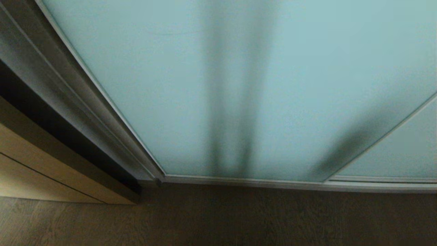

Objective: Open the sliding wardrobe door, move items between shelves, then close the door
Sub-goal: Open the door

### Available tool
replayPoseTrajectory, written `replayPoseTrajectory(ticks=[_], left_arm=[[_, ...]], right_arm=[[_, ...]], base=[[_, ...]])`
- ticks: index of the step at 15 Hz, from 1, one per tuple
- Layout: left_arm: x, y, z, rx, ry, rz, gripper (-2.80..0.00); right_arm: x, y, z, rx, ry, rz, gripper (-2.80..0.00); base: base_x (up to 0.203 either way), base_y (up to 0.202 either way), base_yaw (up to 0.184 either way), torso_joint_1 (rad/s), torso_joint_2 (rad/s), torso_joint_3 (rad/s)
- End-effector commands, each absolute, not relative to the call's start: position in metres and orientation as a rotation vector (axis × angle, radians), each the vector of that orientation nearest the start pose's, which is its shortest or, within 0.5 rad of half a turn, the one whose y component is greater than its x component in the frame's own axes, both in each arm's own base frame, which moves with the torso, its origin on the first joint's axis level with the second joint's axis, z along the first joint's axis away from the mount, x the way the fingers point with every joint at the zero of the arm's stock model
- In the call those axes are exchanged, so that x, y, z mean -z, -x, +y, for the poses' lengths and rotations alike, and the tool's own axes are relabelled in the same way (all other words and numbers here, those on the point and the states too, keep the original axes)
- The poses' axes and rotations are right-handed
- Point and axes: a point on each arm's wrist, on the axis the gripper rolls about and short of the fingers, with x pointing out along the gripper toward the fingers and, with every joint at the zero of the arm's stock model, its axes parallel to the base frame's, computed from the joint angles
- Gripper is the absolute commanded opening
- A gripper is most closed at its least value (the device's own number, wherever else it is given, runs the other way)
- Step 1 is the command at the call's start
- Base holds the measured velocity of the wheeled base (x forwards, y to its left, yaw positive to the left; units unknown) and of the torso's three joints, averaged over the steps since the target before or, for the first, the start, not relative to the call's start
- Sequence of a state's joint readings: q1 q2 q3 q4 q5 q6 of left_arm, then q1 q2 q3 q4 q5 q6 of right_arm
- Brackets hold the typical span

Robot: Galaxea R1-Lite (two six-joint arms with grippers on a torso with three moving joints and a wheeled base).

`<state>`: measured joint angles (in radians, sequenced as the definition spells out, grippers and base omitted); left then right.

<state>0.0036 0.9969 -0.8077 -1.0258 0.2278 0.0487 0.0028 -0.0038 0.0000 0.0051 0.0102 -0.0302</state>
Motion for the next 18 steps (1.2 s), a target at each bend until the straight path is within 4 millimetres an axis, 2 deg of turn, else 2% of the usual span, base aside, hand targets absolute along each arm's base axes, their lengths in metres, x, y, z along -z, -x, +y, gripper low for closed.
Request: replayPoseTrajectory(ticks=[1, 2, 7, 13, 18], left_arm=[[-0.363, -0.149, 0.006, -0.257, 0.054, -0.782, -2.80], [-0.362, -0.157, 0.005, -0.247, 0.062, -0.780, -2.80], [-0.364, -0.169, -0.001, -0.144, 0.051, -0.777, -2.80], [-0.356, -0.202, -0.002, -0.139, 0.048, -0.725, -2.80], [-0.361, -0.217, -0.002, -0.138, 0.047, -0.727, -2.80]], right_arm=[[-0.075, 0.023, 0.000, -0.014, 0.031, 0.003, -2.80], [-0.075, 0.023, 0.000, -0.014, 0.031, 0.003, -2.80], [-0.074, 0.023, 0.000, -0.014, 0.031, 0.005, -2.80], [-0.075, 0.023, 0.000, -0.014, 0.031, 0.003, -2.80], [-0.075, 0.023, 0.000, -0.014, 0.031, 0.004, -2.80]], base=[[0.000, 0.000, 0.000, 0.000, 0.00, 0.000], [0.000, 0.000, 0.000, 0.000, 0.00, 0.000], [0.000, 0.000, 0.000, 0.000, 0.00, 0.000], [0.000, 0.000, 0.000, 0.000, 0.00, 0.000], [0.000, 0.000, 0.000, 0.000, 0.00, 0.000]])
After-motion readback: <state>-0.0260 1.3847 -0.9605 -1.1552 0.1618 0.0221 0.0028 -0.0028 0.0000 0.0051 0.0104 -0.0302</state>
